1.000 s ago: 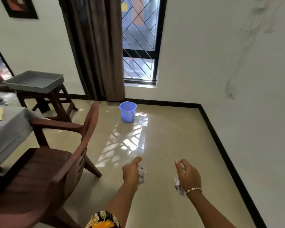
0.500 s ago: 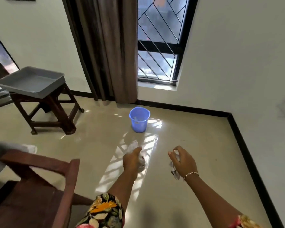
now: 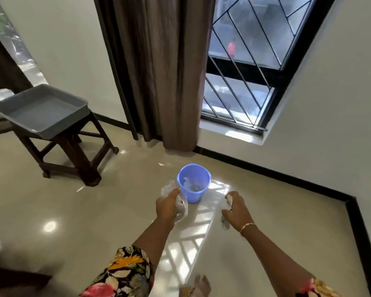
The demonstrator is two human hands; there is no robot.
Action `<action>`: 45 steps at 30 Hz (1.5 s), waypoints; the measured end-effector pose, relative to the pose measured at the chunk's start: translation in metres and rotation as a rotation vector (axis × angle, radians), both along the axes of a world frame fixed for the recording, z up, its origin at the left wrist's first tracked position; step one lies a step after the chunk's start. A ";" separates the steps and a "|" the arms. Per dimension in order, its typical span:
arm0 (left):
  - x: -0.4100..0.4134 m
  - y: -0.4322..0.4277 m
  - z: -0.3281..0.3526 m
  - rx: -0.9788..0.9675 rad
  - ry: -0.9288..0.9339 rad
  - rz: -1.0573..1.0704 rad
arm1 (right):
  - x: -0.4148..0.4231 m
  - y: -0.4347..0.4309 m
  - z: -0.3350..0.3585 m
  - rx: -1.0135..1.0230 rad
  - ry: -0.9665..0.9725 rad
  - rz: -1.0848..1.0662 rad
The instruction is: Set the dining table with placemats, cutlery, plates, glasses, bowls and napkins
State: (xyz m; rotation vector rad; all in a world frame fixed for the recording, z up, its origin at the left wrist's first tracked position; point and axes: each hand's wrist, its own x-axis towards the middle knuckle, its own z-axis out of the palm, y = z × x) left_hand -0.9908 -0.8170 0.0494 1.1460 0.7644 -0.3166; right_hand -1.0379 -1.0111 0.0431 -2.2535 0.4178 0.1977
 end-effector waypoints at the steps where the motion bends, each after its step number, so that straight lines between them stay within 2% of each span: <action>1: 0.022 -0.006 -0.002 -0.003 0.002 0.014 | 0.024 -0.009 0.003 0.012 0.011 -0.004; 5: 0.096 -0.025 -0.016 0.001 0.030 0.061 | 0.107 -0.033 0.000 -0.039 0.067 0.045; 9: 0.169 -0.041 -0.058 0.032 0.065 0.123 | 0.190 -0.050 -0.039 -0.088 0.109 0.168; 17: 0.314 -0.072 -0.227 0.193 0.255 0.011 | 0.349 -0.066 -0.215 -0.075 0.226 0.175; 22: 0.367 -0.082 -0.314 0.343 0.258 -0.159 | 0.414 -0.063 -0.323 -0.018 0.345 0.112; 26: 0.392 -0.085 -0.354 0.471 0.303 -0.313 | 0.434 -0.066 -0.390 -0.012 0.442 0.208; 29: 0.400 -0.093 -0.373 0.537 0.318 -0.425 | 0.438 -0.076 -0.411 0.018 0.549 0.238; 33: 0.409 -0.113 -0.381 0.616 0.298 -0.669 | 0.434 -0.089 -0.409 0.030 0.557 0.218; 41: 0.423 -0.138 -0.389 0.694 0.331 -0.970 | 0.411 -0.101 -0.399 -0.001 0.485 0.239; 45: 0.409 -0.128 -0.375 0.843 0.322 -1.005 | 0.395 -0.095 -0.382 0.023 0.461 0.183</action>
